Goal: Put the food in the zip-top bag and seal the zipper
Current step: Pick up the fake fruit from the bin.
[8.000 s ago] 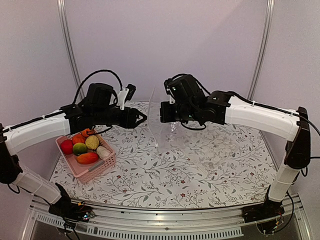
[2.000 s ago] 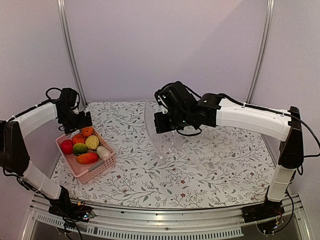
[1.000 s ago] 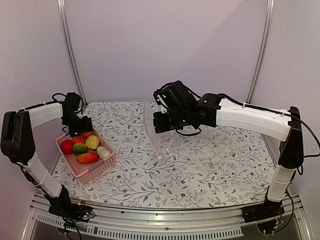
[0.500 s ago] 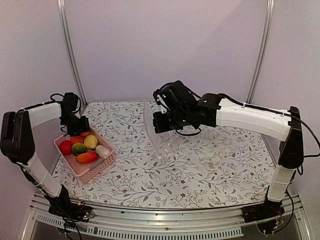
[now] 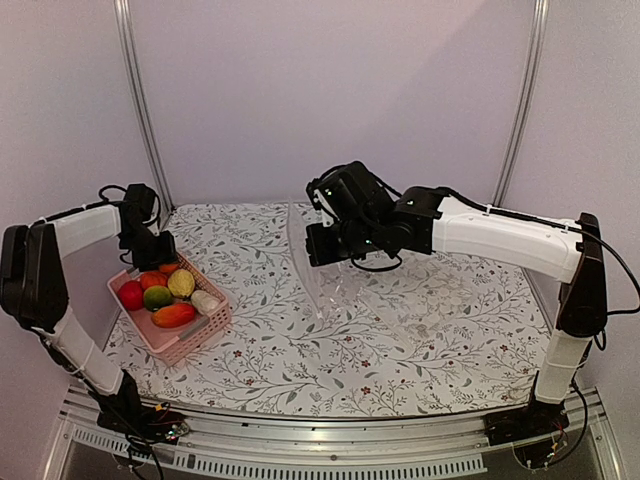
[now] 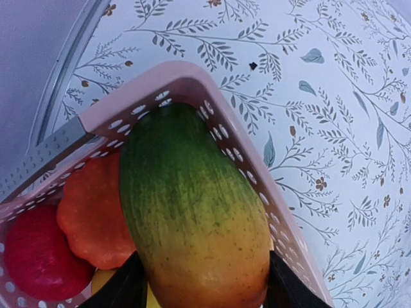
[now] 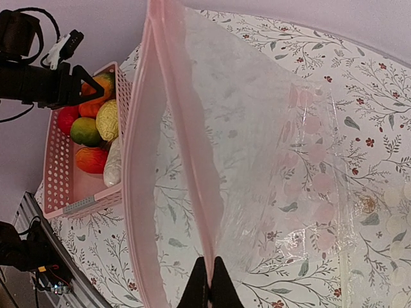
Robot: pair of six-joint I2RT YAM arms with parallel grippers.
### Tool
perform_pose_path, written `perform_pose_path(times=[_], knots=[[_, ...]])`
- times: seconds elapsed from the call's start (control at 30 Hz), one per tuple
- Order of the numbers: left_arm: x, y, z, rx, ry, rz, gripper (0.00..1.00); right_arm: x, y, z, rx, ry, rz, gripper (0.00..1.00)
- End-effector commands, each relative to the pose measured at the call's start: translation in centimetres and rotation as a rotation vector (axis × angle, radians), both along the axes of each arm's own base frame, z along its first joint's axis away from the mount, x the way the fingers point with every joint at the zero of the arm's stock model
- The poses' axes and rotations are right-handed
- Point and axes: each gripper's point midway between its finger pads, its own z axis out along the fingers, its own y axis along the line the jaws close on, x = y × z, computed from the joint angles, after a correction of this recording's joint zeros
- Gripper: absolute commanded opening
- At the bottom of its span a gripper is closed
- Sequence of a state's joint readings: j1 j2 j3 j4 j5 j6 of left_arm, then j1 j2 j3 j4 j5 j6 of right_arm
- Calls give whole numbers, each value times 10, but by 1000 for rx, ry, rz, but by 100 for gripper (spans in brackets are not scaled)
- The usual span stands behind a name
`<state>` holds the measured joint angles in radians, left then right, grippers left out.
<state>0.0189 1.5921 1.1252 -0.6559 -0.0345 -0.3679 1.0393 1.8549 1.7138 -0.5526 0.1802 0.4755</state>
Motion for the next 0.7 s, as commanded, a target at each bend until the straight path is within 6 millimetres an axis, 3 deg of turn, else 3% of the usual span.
perform_pose_path(times=[0.0,0.4,0.57,0.67], knots=[[-5,7,12,27,-18,0,43,4,3,-5,6,7,-5,0],[-43,-5,43,-23,-102,-29,41,3,1,2,10,-9,4,0],[-59,-32,75,-119,-196,-108,37,4,2,3,7,-16,10,0],[-68,-64,107,-196,-284,-210,38,4,3,4,6,-21,16,0]])
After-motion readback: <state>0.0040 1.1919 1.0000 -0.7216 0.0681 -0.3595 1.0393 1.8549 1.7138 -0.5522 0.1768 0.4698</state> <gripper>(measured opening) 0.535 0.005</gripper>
